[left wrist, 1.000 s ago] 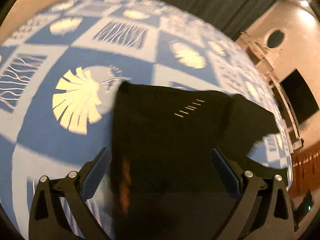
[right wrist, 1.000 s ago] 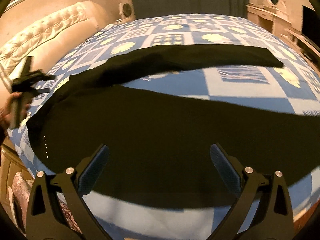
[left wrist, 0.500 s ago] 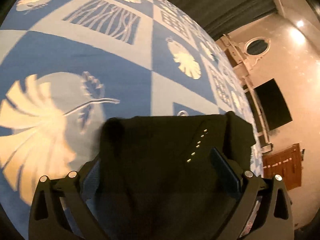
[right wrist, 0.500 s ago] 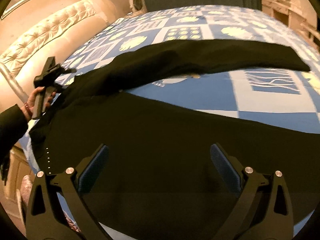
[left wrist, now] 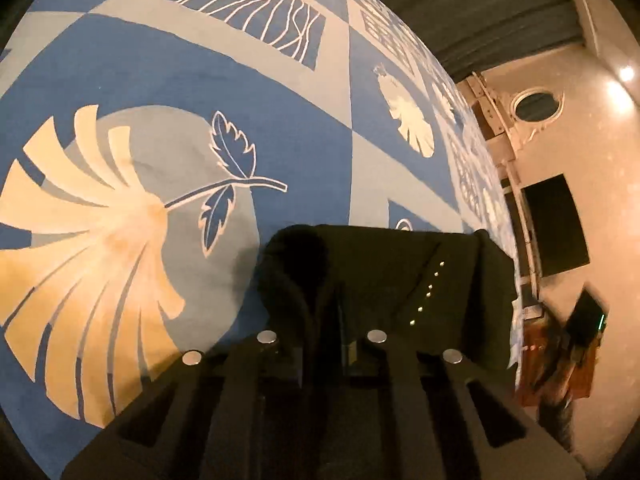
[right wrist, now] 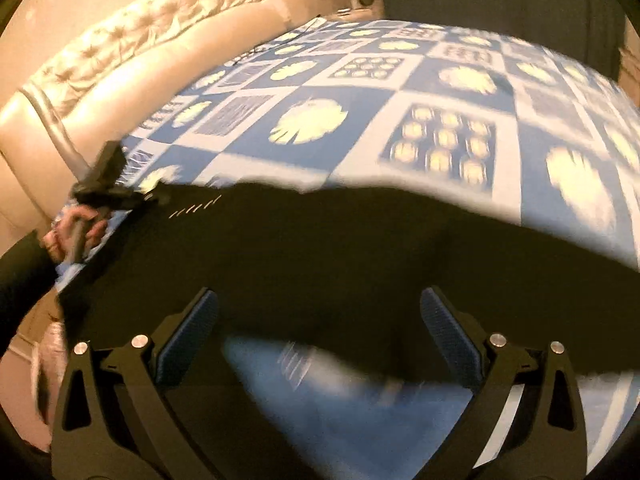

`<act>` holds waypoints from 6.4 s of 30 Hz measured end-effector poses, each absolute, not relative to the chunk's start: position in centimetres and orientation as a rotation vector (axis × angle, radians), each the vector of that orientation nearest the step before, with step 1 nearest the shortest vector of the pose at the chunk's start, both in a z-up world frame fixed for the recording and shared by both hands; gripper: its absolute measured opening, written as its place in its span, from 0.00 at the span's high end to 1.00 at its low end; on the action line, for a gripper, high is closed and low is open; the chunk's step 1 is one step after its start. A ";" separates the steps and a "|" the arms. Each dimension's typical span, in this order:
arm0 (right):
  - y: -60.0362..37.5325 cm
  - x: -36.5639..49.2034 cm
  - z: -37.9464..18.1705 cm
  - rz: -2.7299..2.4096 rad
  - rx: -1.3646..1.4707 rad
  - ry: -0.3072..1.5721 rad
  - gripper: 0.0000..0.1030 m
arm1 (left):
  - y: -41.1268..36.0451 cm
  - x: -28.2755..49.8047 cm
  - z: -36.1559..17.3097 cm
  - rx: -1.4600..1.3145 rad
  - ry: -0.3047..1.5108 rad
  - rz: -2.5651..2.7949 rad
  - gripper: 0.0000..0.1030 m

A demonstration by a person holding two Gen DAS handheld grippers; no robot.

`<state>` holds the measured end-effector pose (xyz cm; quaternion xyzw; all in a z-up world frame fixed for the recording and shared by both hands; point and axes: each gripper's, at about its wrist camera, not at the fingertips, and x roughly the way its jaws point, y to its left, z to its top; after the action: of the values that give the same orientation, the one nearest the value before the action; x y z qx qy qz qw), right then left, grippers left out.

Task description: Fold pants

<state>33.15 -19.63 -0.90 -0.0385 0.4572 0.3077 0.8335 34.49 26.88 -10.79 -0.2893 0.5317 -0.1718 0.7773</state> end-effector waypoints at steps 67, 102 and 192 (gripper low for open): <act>-35.2 3.6 -8.1 0.474 0.818 0.990 0.36 | 22.4 -1.7 -10.9 -1.262 0.652 -0.005 0.26; -35.6 7.1 -10.0 0.289 0.994 0.989 0.70 | 23.4 0.6 -10.4 -1.298 0.609 0.034 0.91; -48.5 1.8 -5.4 0.122 1.019 0.763 0.47 | 27.3 -2.2 -8.4 -0.993 0.574 0.144 0.72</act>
<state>1.76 -48.46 -5.36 0.4756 0.3562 0.0570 0.8023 -2.17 27.30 -8.43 -0.4693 0.2711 0.0682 0.8376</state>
